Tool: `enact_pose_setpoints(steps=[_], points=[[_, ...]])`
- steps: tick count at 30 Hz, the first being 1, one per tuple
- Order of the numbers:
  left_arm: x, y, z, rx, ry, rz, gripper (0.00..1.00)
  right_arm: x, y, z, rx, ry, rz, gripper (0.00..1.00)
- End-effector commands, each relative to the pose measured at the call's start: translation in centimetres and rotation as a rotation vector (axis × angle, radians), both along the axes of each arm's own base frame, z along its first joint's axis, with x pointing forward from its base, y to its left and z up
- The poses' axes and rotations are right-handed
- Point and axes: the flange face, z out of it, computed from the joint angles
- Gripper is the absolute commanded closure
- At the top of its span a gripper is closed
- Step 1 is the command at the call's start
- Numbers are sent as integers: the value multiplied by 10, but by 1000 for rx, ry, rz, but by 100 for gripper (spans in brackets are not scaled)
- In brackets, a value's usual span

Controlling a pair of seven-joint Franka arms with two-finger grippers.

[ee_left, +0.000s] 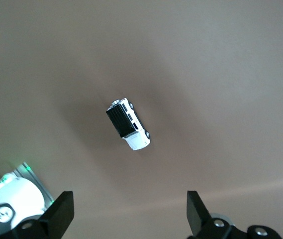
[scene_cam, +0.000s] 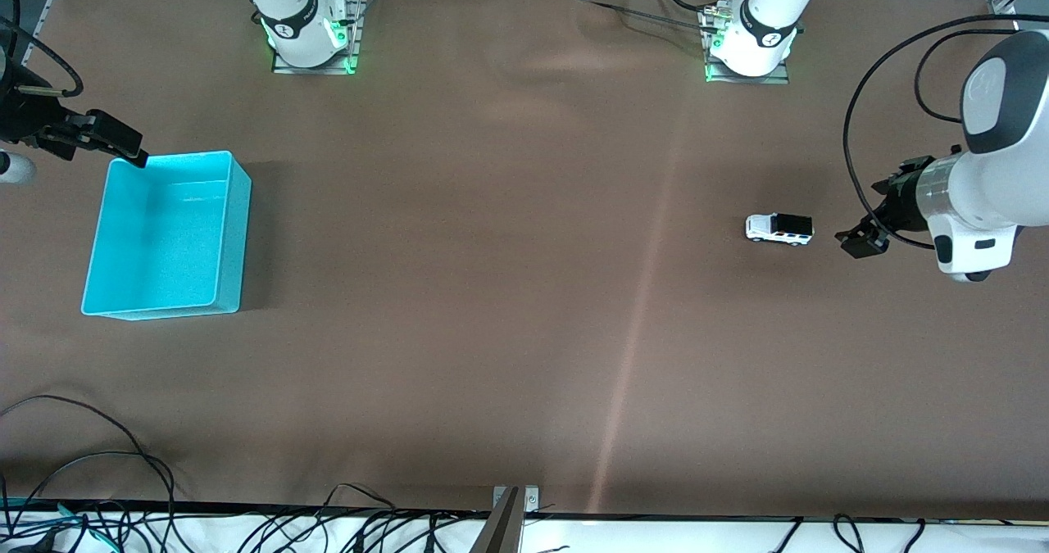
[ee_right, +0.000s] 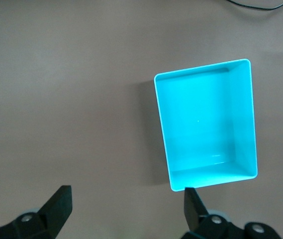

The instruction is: Wind and store white jeep toy

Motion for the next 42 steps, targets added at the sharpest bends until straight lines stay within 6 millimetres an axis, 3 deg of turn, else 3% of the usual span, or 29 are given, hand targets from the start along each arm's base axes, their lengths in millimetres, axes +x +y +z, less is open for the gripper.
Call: enact_pose_setpoints(steps=[1,13,21,35,36,42], points=[[-13,6,-28,56,7,154,0,1,1,6,13,-10,-10,0],[-47,28,-95,121,-30,445,0,3,-2,4,8,-10,-16,0],[-79,35,-145,132,-49,506,0,3,-1,3,13,-5,-14,0],[-111,47,-212,131,-145,614,0,3,-1,4,14,-8,-16,0],[-119,47,-225,130,-153,618,0,3,-3,4,14,-8,-19,0],[-124,42,-241,137,-145,599,0,3,-3,4,14,-7,-19,0]])
